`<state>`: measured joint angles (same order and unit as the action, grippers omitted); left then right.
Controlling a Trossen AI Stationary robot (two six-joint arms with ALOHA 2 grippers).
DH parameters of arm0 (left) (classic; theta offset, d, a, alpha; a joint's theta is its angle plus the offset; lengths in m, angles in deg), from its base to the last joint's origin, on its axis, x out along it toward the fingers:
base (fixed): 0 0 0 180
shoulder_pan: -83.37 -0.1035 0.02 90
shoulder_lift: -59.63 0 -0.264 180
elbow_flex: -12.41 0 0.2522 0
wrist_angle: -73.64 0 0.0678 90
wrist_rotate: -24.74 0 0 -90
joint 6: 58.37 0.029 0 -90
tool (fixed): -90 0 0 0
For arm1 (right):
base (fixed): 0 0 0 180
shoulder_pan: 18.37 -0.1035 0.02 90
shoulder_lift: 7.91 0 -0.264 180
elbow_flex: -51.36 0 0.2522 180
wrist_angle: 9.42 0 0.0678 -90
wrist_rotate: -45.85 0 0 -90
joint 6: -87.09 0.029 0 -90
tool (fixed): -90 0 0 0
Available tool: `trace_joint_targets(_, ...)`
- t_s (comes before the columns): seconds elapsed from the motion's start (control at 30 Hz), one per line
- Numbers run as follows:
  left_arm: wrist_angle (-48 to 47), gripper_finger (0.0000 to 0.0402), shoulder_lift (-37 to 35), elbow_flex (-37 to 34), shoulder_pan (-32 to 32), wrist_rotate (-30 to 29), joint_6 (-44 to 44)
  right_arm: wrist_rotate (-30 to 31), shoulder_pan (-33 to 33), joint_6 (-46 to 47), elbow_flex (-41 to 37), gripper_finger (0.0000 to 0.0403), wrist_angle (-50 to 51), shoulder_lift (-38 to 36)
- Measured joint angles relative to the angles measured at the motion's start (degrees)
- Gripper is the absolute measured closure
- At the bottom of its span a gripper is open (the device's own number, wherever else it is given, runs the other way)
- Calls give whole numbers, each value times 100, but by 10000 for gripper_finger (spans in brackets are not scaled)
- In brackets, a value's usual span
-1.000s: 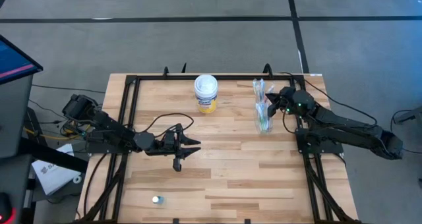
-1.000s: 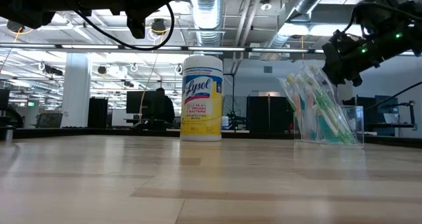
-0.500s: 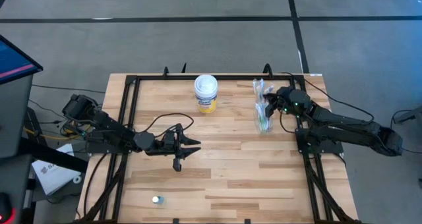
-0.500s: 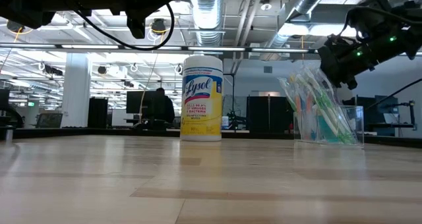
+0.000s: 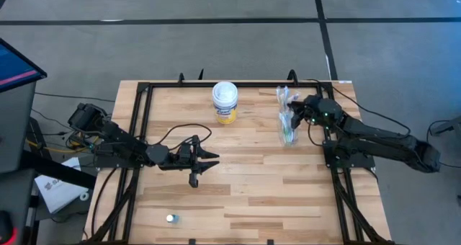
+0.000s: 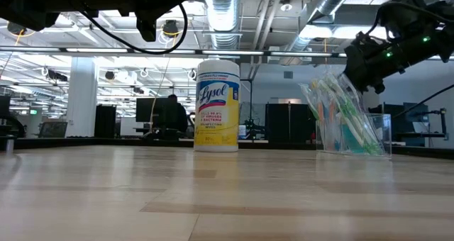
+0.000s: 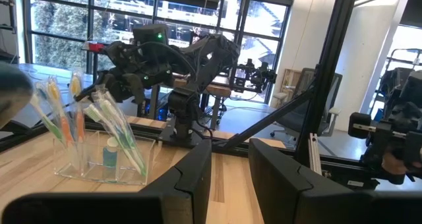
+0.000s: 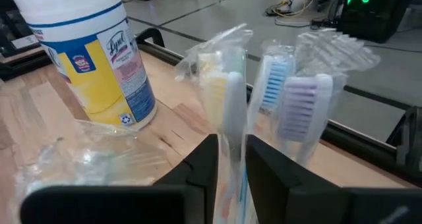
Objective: Pick & Place toothbrushing station
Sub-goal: Put the orange toothbrush into the transparent organizer
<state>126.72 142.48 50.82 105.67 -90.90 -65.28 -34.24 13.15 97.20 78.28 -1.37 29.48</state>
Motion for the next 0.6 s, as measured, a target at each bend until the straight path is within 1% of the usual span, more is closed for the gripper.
trace_joint_targets(0.13,0,306,0,0,0,0,0,-102,0,-68,0,335,138,-107)
trace_joint_targets(0.6,-2,306,0,0,1,0,0,-106,0,-259,-2,335,352,-517)
